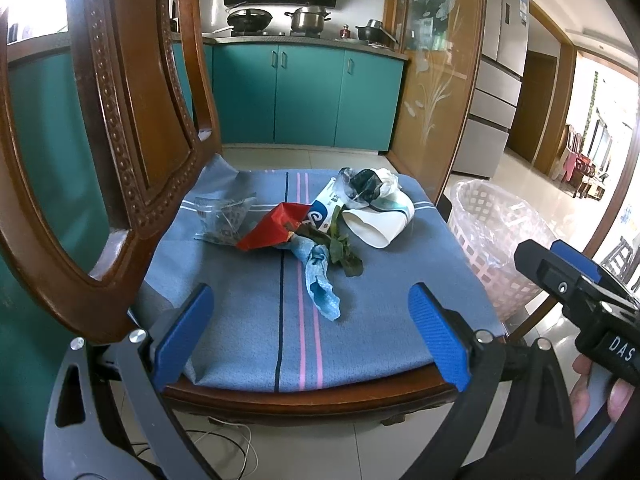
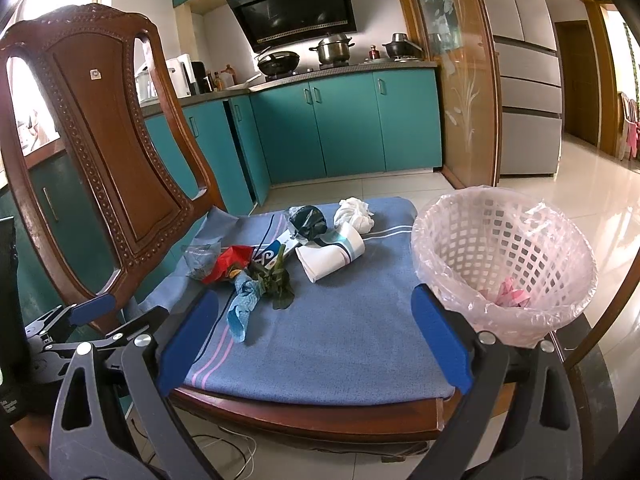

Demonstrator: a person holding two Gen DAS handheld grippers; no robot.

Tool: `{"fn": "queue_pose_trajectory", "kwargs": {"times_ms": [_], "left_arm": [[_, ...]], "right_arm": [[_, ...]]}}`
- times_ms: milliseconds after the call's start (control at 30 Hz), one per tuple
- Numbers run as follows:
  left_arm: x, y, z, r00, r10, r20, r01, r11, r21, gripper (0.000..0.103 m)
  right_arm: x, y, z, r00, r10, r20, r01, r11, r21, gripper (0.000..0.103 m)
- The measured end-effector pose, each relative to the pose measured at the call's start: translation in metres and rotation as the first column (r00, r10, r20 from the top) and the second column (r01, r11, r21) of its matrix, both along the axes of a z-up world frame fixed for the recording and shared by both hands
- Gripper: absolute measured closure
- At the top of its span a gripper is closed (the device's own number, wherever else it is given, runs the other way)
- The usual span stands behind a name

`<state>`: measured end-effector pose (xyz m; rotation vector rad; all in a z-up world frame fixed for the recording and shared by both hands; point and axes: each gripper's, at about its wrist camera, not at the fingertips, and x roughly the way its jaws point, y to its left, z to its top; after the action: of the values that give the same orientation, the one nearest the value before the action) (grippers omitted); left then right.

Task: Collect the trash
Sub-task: 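Move both open grippers back toward the remaining items on the seat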

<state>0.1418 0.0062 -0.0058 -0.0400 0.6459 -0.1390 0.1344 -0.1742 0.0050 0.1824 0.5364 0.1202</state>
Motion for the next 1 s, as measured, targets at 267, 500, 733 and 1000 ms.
{"fn": "queue_pose_trajectory", "kwargs": {"times_ms": [267, 500, 733, 1000], "left_arm": [[-0.001, -0.002, -0.001, 1.000, -0.004, -0.004, 0.004, 1.000, 0.006, 0.006], [0.002, -0.002, -0.003, 1.000, -0.005, -0.013, 0.005, 1.000, 0.007, 0.006], [0.024, -0.014, -0.026, 0.996, -0.019, -0.088, 0.021, 1.000, 0.018, 0.007], [0.080, -0.031, -0.061, 0.979, -0.005, -0.203, 0.018, 0.998, 0.062, 0.029]], "right_arm": [[0.000, 0.000, 0.000, 1.000, 0.000, 0.000, 0.000, 1.000, -0.001, 0.008], [0.000, 0.000, 0.000, 1.000, 0.000, 0.000, 0.000, 1.000, 0.000, 0.008], [0.004, -0.001, 0.000, 1.000, -0.001, -0.011, 0.001, 1.000, 0.022, 0.008], [0.023, -0.017, -0.013, 0.996, -0.004, -0.088, 0.017, 0.989, 0.147, 0.008]]}}
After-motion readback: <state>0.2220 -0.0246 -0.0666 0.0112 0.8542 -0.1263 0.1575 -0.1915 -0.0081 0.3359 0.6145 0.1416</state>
